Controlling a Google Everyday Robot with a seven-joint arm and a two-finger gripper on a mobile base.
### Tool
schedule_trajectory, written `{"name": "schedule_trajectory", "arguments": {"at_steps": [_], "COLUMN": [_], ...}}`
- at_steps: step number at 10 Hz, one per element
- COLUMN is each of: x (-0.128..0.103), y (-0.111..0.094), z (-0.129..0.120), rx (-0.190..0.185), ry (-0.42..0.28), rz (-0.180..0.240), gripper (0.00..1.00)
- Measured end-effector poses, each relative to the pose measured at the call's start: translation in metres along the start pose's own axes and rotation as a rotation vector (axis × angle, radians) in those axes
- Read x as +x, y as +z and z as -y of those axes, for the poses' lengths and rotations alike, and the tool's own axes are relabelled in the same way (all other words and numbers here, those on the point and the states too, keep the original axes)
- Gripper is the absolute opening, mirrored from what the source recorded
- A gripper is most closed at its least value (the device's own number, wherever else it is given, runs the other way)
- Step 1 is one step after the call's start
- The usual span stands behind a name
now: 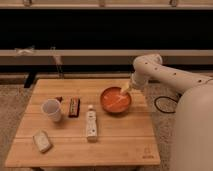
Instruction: Drag the ceramic bowl in a circle
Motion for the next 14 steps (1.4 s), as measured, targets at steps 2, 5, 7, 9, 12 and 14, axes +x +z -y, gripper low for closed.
{"name": "schedule_trajectory", "arguments": {"at_steps": [2,5,7,9,12,14], "x": [0.000,0.000,0.000,0.000,-0.003,-0.006], "y": [0.000,0.000,0.000,0.000,0.008,0.023], "z": [0.000,0.000,0.000,0.000,0.000,-0.001], "rx": [0.000,0.000,0.000,0.000,0.008,0.010], "ry": [0.000,0.000,0.000,0.000,-0.008,-0.007], "rz": [0.000,0.000,0.000,0.000,0.008,0.000], "gripper": [0.80,0.80,0.80,0.80,0.80,0.80]}}
